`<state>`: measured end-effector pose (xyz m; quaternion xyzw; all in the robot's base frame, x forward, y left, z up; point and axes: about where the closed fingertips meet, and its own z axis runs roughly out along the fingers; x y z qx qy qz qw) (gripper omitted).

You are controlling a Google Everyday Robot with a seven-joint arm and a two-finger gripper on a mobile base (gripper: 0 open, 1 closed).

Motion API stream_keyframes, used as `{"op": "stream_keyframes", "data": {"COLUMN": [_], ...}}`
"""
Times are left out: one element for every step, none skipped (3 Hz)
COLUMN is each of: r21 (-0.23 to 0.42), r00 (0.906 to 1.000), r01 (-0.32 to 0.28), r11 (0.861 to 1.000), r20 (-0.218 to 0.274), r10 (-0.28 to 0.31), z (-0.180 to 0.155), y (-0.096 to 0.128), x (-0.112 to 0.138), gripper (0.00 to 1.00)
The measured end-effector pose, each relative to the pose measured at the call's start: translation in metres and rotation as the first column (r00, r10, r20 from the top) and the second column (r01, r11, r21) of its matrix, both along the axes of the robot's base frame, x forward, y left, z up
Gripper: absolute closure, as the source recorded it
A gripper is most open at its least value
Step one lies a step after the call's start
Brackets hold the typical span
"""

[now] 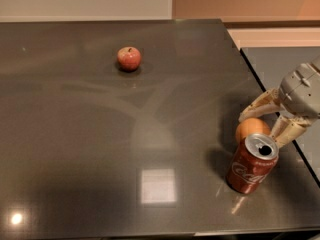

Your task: Move orange near coke can

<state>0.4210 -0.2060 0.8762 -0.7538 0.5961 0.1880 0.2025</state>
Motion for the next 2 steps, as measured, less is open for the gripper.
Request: {"op": "stream_keyframes", "data": {"r21": [0.003,-0.003], "r00": [0.9995,0.9988], "r01": [-0.033,-0.05], "r11": [0.999,0.999], "r20": [-0.002,-0.002], "r10": [0.033,0.05], "z": [-0.006,-0.0099], "y": [0.0057,0.0073], "x": [-0.0022,-0.0021], "gripper": [0.83,0.59]}}
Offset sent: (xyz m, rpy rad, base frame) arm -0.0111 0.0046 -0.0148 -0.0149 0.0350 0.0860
